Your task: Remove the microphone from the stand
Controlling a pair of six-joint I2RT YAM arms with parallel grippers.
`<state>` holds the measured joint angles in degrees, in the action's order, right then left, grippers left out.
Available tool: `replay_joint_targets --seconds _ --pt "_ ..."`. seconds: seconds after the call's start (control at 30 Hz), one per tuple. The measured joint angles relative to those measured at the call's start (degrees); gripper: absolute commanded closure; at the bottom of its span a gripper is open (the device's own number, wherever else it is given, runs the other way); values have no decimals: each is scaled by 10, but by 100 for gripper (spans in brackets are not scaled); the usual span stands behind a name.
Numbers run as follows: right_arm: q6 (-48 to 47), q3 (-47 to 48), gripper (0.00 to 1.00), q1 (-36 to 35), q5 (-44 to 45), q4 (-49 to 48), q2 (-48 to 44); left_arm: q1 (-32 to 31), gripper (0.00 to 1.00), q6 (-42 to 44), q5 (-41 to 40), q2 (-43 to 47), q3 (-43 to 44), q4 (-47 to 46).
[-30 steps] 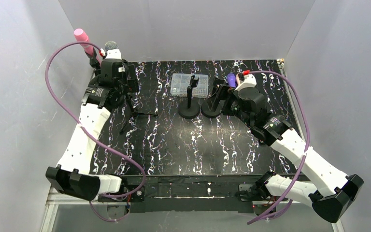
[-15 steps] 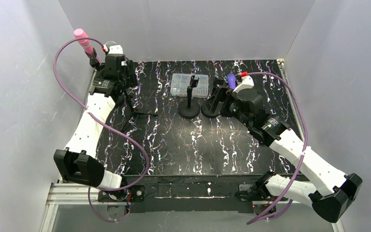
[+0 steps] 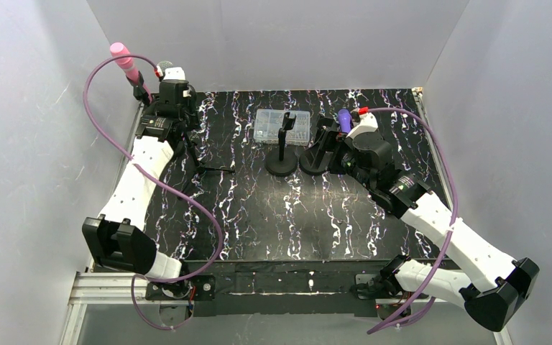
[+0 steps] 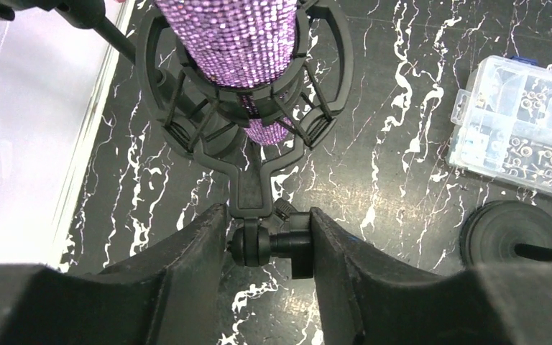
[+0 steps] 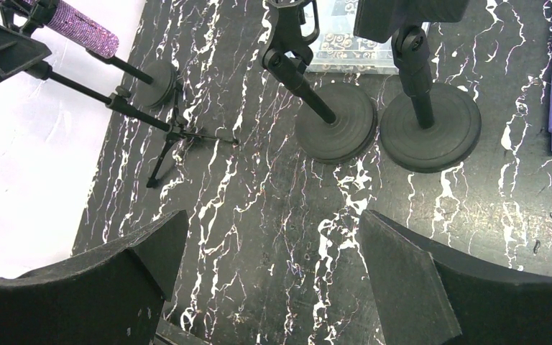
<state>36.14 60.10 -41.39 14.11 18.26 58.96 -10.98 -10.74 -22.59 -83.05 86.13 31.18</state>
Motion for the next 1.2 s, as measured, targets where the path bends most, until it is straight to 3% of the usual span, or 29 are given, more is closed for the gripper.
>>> replay_joint_targets --seconds 0.4,0.73,1.2 --pt "0 0 2 0 -2 0 -7 0 100 8 2 0 0 -1" --pt "-4 0 2 0 -1 0 -8 3 100 21 59 23 -4 26" --pt "-35 4 2 0 7 2 4 -4 100 29 230 143 -82 51"
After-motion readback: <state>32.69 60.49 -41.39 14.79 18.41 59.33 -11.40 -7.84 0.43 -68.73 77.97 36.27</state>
